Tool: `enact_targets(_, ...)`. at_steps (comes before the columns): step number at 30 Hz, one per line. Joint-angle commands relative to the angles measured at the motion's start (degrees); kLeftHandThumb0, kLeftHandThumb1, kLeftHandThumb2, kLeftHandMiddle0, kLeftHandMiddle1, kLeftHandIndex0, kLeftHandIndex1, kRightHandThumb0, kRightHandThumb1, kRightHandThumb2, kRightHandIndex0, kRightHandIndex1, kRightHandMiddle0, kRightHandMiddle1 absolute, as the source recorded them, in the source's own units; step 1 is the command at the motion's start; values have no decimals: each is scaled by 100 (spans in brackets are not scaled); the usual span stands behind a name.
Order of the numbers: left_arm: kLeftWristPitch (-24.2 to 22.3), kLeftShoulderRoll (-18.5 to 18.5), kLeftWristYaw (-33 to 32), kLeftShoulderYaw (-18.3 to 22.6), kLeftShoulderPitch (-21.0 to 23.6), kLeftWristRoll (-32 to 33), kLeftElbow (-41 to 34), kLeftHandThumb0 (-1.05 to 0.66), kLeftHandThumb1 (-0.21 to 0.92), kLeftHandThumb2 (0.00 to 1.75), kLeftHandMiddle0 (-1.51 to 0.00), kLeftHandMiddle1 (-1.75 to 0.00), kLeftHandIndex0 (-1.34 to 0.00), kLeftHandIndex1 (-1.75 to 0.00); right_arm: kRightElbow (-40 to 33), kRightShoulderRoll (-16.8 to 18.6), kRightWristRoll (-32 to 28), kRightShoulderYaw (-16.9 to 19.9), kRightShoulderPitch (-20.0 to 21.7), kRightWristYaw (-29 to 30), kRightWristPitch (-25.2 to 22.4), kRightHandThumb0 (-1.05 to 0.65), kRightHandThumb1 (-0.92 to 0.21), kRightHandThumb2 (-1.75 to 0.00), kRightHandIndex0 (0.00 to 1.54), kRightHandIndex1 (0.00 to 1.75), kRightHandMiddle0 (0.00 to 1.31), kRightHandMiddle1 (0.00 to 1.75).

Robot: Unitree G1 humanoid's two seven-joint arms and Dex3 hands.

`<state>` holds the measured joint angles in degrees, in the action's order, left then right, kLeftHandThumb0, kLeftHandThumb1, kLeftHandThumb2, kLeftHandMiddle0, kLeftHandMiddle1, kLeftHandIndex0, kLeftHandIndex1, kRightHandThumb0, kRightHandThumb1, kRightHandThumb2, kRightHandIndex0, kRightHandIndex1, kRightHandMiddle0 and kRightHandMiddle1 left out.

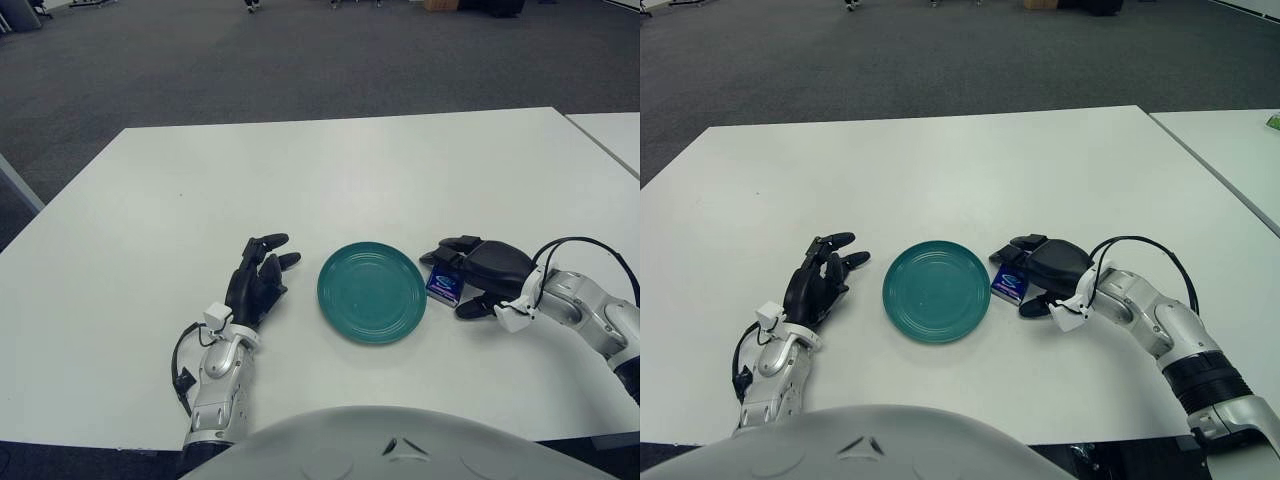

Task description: Put the gum into the plate.

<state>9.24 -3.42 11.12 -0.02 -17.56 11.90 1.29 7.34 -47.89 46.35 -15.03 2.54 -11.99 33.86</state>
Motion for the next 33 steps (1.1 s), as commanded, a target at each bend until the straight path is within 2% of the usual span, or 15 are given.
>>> enact_targets(1,-71,71,67,54,-26,58,118,-76,92,77,-38,-105,-17,-130,161,11,121,-121,-58,167,84,-99,-92,-67,35,6,0,71)
enact_targets(8,-78,83,110,54,-13,78,146,-76,92,78,-37,-104,-17,-130,265,-22,89,-195,-28,367,246,-94,-92,-62,39,7,0,82)
enact_targets(17,-75,73,170,49,-6,166,171,-76,92,78,-38,-104,-17,-130,249,-90,90,-188,-198,683,332,-89,-92,-59,48,13,0,91)
enact_targets(20,-18,42,126,44,-8,125,182,-75,92,78,-38,-104,-17,-130,311,-92,106,-198,-196,839,419,-85,-92,-54,40,44,0,104)
enact_targets(22,15,32,99,43,-9,94,189,-75,92,78,-38,-104,-18,-130,345,-94,143,-208,-187,933,459,-82,-92,-49,35,69,0,124)
enact_targets(27,16,29,9,17,-30,-29,155,-75,92,78,-37,-104,-17,-129,340,-99,295,-202,-223,1189,398,-74,-92,-42,32,100,2,153)
enact_targets(28,13,29,-1,14,-33,-43,148,-75,92,78,-38,-104,-17,-129,322,-102,313,-195,-238,1222,378,-61,-86,-53,32,109,12,161)
enact_targets(30,28,23,-11,13,-41,-62,137,-76,92,79,-38,-105,-17,-129,243,-121,321,-164,-282,1248,332,-50,-78,-67,32,118,23,168)
enact_targets(33,58,-2,-21,12,-47,-76,131,-76,92,79,-38,-105,-17,-129,159,-164,535,-164,-289,1409,255,-44,-68,-82,34,129,32,172)
